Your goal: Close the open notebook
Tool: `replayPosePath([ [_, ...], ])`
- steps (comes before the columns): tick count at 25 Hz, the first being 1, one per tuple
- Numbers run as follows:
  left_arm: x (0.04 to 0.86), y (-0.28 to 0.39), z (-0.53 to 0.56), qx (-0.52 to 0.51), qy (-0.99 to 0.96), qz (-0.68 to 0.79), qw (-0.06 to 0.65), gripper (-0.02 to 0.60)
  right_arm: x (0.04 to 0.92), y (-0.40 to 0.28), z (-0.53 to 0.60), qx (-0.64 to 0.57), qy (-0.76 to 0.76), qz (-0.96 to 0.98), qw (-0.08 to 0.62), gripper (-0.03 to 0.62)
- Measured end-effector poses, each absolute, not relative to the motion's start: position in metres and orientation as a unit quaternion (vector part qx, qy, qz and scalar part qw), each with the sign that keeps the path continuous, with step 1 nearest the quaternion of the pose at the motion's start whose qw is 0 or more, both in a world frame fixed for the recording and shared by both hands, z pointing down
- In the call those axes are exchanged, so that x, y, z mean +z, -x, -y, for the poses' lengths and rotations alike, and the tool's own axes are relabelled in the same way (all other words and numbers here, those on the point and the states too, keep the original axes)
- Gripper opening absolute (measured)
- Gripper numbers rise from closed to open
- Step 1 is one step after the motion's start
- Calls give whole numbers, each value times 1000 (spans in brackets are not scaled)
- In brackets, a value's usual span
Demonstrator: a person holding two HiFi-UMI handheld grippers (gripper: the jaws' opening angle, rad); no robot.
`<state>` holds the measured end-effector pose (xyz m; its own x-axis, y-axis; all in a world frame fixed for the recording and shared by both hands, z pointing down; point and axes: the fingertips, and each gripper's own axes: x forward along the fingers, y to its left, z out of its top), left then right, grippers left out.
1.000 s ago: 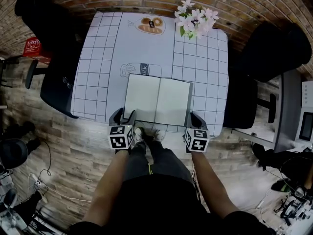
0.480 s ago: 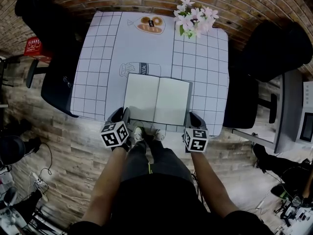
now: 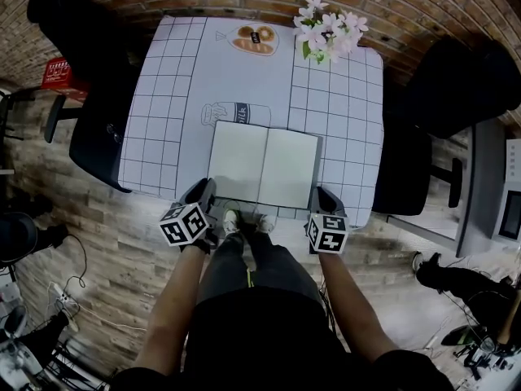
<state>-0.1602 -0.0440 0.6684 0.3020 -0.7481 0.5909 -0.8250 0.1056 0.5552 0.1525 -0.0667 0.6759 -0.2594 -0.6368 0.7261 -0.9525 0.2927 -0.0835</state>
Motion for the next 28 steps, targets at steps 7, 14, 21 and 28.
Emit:
replayPosePath([
  [7,656,160,44,13,-677,585,447,59,677,-152,67,266,-532,747,296,12],
  [14,636,152,45,-16,-696,573,434,52,676,-152,66,267,-531,747,297,12],
  [21,609,132,48,-48,-724,545,420,51,676,-152,66,266,-530,749,296,12],
  [28,581,105,51,-48,-770,508,382,57,675,-151,65,267,-527,751,294,12],
])
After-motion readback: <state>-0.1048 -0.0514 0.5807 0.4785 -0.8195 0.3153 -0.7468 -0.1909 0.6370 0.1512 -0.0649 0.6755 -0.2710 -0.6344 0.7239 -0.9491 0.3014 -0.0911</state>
